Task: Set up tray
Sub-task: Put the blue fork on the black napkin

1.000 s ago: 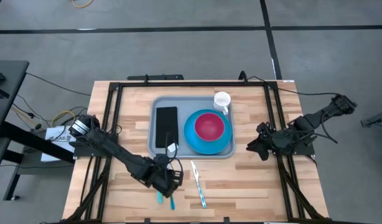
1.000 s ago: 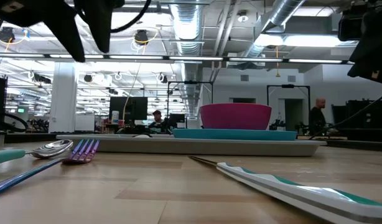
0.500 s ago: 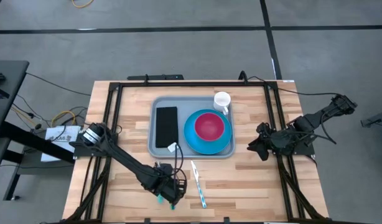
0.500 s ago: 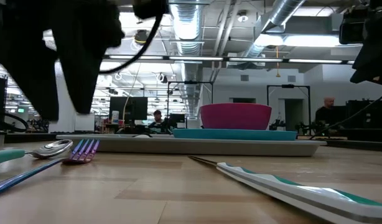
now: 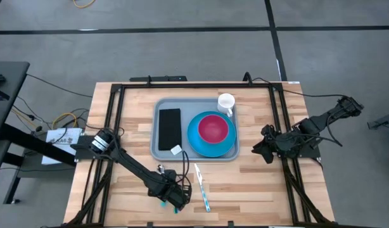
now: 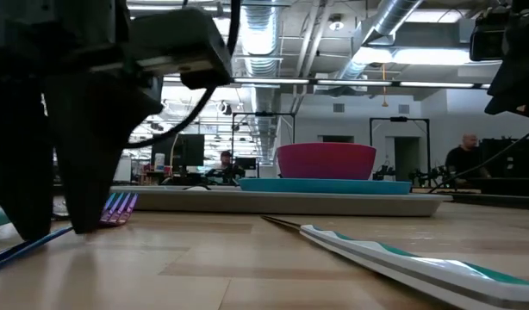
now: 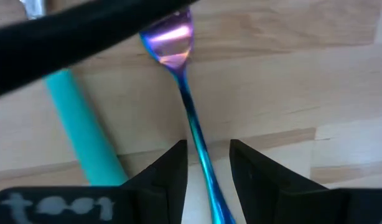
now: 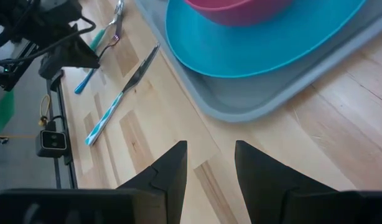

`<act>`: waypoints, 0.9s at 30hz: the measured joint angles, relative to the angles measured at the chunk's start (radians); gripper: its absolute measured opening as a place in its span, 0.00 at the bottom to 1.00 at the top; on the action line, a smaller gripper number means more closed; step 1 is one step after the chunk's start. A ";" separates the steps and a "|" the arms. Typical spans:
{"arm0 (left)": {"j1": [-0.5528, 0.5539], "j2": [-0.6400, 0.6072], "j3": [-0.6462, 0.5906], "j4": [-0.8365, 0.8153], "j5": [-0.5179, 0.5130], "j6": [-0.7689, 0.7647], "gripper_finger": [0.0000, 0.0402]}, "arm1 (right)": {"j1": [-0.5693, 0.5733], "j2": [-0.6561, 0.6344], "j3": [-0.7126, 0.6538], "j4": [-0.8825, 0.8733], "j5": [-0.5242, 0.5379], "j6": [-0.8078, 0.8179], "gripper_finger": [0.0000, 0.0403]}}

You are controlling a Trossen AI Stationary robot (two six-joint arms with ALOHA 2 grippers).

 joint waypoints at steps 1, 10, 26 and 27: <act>0.002 0.006 0.001 0.004 0.006 0.002 0.27 | 0.000 0.000 0.000 0.001 0.000 0.000 0.31; 0.005 0.006 -0.001 0.003 -0.008 0.005 0.27 | 0.000 0.000 0.000 0.002 0.000 -0.023 0.31; 0.004 0.006 -0.002 -0.005 -0.029 0.026 0.02 | 0.000 0.000 0.000 -0.005 0.004 -0.026 0.31; 0.004 0.006 -0.002 -0.004 -0.031 0.033 0.02 | 0.000 0.000 0.000 -0.005 0.004 -0.026 0.31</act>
